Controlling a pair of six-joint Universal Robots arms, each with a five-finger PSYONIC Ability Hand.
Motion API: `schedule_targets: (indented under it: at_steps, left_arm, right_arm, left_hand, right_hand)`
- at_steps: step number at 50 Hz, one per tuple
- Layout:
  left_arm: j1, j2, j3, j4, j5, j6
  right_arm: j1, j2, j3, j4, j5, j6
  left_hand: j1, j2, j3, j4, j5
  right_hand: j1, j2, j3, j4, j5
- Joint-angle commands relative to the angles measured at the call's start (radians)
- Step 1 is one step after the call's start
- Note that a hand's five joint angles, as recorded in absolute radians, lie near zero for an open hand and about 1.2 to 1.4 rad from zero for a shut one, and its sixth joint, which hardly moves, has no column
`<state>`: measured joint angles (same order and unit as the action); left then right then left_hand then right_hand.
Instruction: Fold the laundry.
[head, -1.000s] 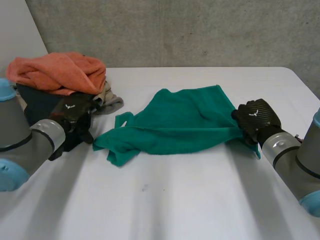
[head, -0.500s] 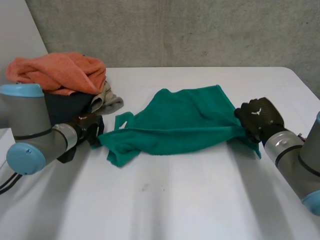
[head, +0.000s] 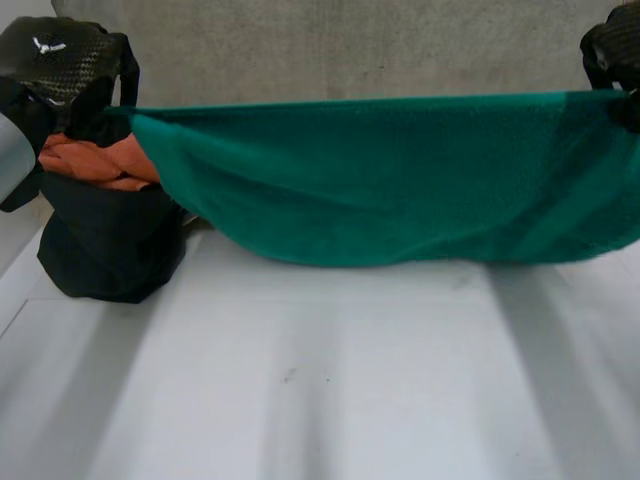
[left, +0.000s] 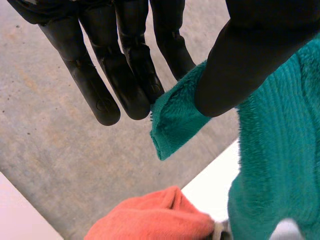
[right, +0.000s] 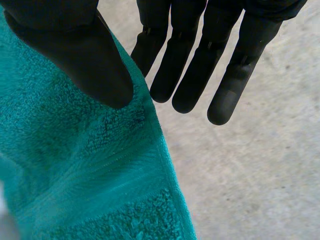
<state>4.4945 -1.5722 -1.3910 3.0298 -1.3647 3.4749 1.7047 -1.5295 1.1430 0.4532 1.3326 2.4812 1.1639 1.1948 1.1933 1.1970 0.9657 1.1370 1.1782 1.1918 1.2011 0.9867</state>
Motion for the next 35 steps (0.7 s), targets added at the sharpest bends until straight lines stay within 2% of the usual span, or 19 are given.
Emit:
schedule_targets:
  at_steps: [1,6,9,11,15,17,18,20,22,25,28,35]
  left_arm:
    - [-0.043,-0.193,-0.031,-0.005,-0.028,0.208]
    - [-0.080,-0.393,0.061,0.015,-0.089,0.288]
    - [-0.107,-0.518,0.208,0.063,-0.128,0.299]
    - [-0.124,-0.569,0.286,0.108,-0.132,0.311]
    - [-0.126,-0.635,0.460,0.312,-0.134,0.306]
    - [-0.129,-0.655,0.545,0.481,-0.142,0.309]
    - [-0.129,-0.658,0.570,0.535,-0.145,0.309]
    - [-0.133,-0.661,0.621,0.684,-0.148,0.311]
    - [-0.135,-0.663,0.659,0.756,-0.148,0.309]
    - [-0.143,-0.664,0.694,0.784,-0.157,0.309]
    - [-0.144,-0.658,0.688,0.765,-0.157,0.308]
    - [-0.143,-0.648,0.521,0.744,-0.148,0.306]
  right_arm:
    - [-0.014,0.172,0.047,0.019,-0.013,-0.044]
    - [-0.002,0.290,0.058,0.005,0.019,-0.079]
    - [0.001,0.373,0.026,-0.054,0.071,-0.076]
    - [0.001,0.414,-0.031,-0.152,0.112,-0.070]
    - [0.010,0.427,-0.126,-0.361,0.194,-0.039]
    - [0.024,0.425,-0.167,-0.468,0.221,-0.015]
    - [0.036,0.419,-0.193,-0.589,0.247,0.013]
    - [0.046,0.402,-0.206,-0.709,0.266,0.039]
    - [0.049,0.370,-0.203,-0.865,0.278,0.057]
    - [0.052,0.353,-0.201,-0.950,0.275,0.061]
    - [0.058,0.345,-0.198,-0.949,0.266,0.061]
    - [0.061,0.342,-0.083,-0.923,0.223,0.067]
  left_hand:
    - [0.232,0.201,0.203,0.199,0.256]
    - [0.232,0.201,0.203,0.199,0.256]
    - [0.232,0.201,0.203,0.199,0.256]
    - [0.232,0.201,0.203,0.199,0.256]
    - [0.232,0.201,0.203,0.199,0.256]
    - [0.232,0.201,0.203,0.199,0.256]
    - [0.232,0.201,0.203,0.199,0.256]
    - [0.232,0.201,0.203,0.199,0.256]
    - [0.232,0.201,0.203,0.199,0.256]
    - [0.232,0.201,0.203,0.199,0.256]
    - [0.232,0.201,0.203,0.199,0.256]
    - [0.232,0.201,0.203,0.199,0.256]
  right_hand:
    - [0.259,0.218,0.204,0.195,0.235]
    - [0.259,0.218,0.204,0.195,0.235]
    - [0.259,0.218,0.204,0.195,0.235]
    - [0.259,0.218,0.204,0.195,0.235]
    - [0.259,0.218,0.204,0.195,0.235]
    - [0.259,0.218,0.204,0.195,0.235]
    - [0.259,0.218,0.204,0.195,0.235]
    - [0.259,0.218,0.204,0.195,0.235]
    - [0.259,0.218,0.204,0.195,0.235]
    - [0.259,0.218,0.204,0.195,0.235]
    - [0.259,0.218,0.204,0.195,0.235]
    - [0.259,0.218,0.204,0.195,0.235]
